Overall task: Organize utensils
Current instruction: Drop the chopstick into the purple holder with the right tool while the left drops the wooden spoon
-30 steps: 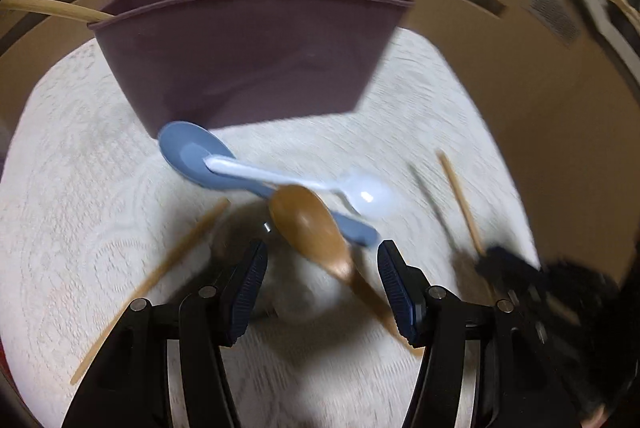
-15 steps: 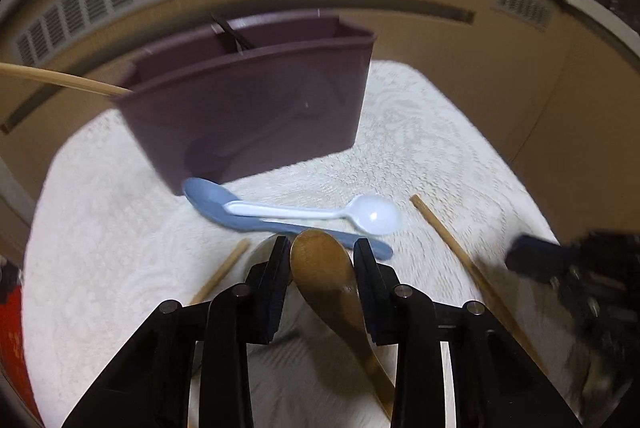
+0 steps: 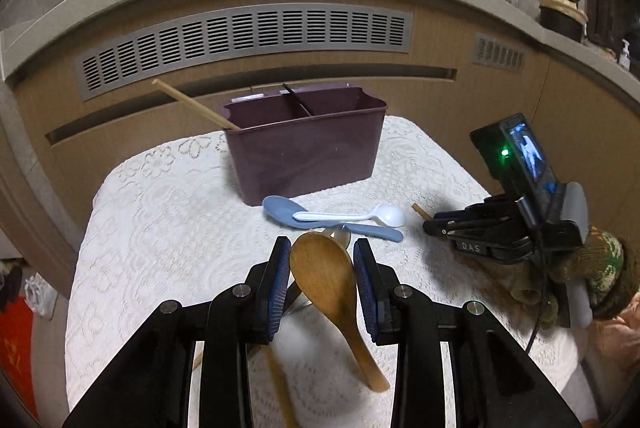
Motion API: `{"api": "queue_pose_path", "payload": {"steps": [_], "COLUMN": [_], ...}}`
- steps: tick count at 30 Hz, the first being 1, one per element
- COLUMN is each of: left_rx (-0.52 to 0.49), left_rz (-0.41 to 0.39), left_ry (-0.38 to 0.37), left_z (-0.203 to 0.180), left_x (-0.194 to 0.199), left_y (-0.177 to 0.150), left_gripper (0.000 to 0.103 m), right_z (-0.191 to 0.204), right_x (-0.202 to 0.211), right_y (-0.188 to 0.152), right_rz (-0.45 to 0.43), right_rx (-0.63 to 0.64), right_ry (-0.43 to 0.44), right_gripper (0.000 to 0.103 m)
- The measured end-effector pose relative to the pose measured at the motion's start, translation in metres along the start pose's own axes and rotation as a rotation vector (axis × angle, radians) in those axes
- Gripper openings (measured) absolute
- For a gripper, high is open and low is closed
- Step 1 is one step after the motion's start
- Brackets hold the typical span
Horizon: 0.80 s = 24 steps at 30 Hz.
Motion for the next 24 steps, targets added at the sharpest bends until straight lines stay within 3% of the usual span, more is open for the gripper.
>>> {"api": "queue_pose_path", "payload": {"steps": [1,4,16,19,24], "left_rx": [0.004,0.008,-0.046,-0.064,-0.106], "left_rz": [-0.002,-0.019,-0.160,-0.208,-0.340], "left_ry": [-0.001,-0.008,-0.011,-0.019,0.021], "left_z": [0.002,0.008,-0.007,-0.014,-0.023], "left_x": [0.002,0.014,0.077,0.095,0.127], "left_y": [0.000,0.002,0.022,0.045,0.119], "left_gripper": [0.033,0.033,0.033,0.033,0.033], "right_z": [0.001,0.010,0.041,0.047,0.055], "right_x": [0.002,0.019,0.169,0.202,0.270], "right_y": [0.000,-0.005,-0.008,0.006,0.058], "right_rz": [0.002,-0.021,-0.333,-0.413,-0.579], "right_rx": [0.002,-0.008,0.004,0.010,0.058], "right_ry": [-0.002,0.023,0.048,0.052,0.009], "right_gripper": [0.006,0.006,0.006,0.006,0.006]}}
Point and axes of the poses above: each gripper's, at about its wrist camera, not at the fingertips, and x roughly against the way its jaws point, z to its left, y to its top, the point moved 9 cm from there along -x, roughly the way its jaws point, and after that the axes turned 6 degrees about x, right-handed, at the moved point
